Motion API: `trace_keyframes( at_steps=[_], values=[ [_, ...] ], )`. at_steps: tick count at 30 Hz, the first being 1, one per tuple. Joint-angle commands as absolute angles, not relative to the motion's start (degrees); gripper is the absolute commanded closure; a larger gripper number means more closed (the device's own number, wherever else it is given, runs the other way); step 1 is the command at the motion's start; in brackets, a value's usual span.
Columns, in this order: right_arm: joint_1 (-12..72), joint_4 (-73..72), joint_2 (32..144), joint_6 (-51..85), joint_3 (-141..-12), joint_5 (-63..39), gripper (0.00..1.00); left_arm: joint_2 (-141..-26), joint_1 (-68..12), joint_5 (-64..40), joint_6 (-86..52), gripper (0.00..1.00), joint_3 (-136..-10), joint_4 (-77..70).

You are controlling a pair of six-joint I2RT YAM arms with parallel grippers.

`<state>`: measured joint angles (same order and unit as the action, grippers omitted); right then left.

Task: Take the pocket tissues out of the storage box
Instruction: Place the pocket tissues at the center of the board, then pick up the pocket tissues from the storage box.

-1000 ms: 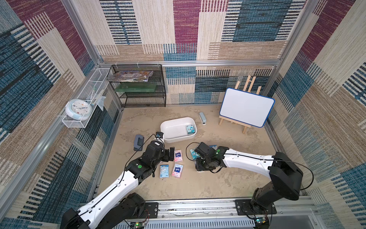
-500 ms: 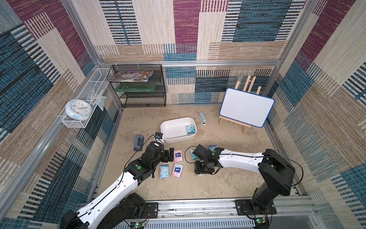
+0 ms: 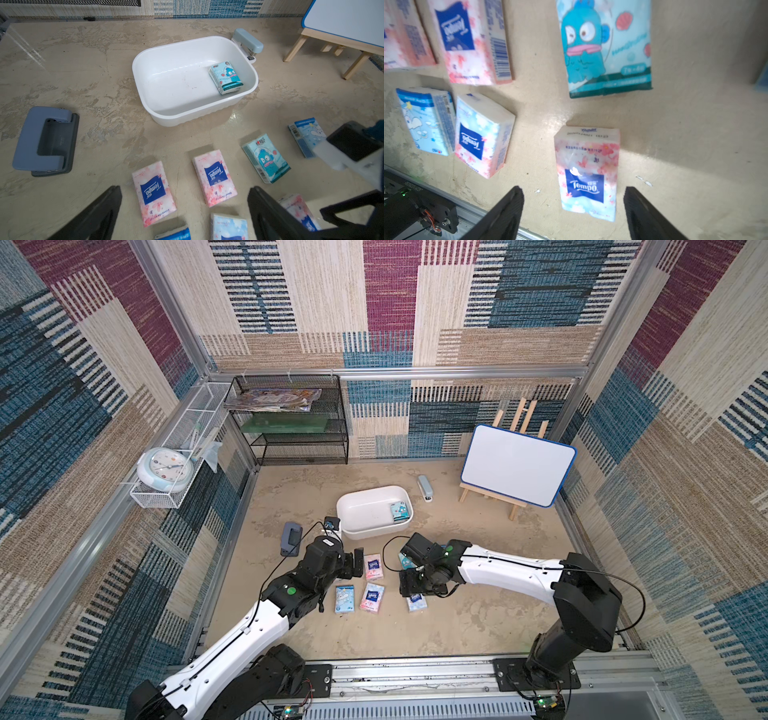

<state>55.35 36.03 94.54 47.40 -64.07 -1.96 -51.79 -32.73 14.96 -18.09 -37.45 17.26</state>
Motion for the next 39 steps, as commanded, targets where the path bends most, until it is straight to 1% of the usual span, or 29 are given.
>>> trace_keyframes(
  at_steps=[1,7,13,19,25,33,39],
  values=[
    [55.0,41.4,94.0,46.1,-67.2,1.7,0.16,-51.6,-32.6,16.9,-18.8,0.0,-37.7,17.4],
    [53.0,44.6,95.1,43.0,-73.9,5.9,0.15,-51.4,-32.5,18.4,-19.6,0.0,-37.4,17.3],
    [48.8,44.9,98.6,36.6,-81.2,8.1,0.19,-51.4,-32.5,19.3,-20.3,0.0,-36.8,16.7],
    [45.1,45.0,105.5,29.4,-91.3,9.8,0.23,-51.6,-32.5,19.7,-20.5,0.0,-36.7,16.3],
    [42.1,43.6,113.8,24.6,-101.4,9.5,0.25,-51.7,-32.4,21.1,-20.5,0.0,-36.3,16.2],
    [39.9,43.5,125.6,19.9,-115.5,11.6,0.27,-51.5,-32.3,22.1,-19.6,0.0,-37.1,15.8],
    [39.2,43.5,131.9,17.5,-121.8,13.0,0.31,-50.9,-32.3,23.0,-20.1,0.0,-36.7,16.5]
  ],
)
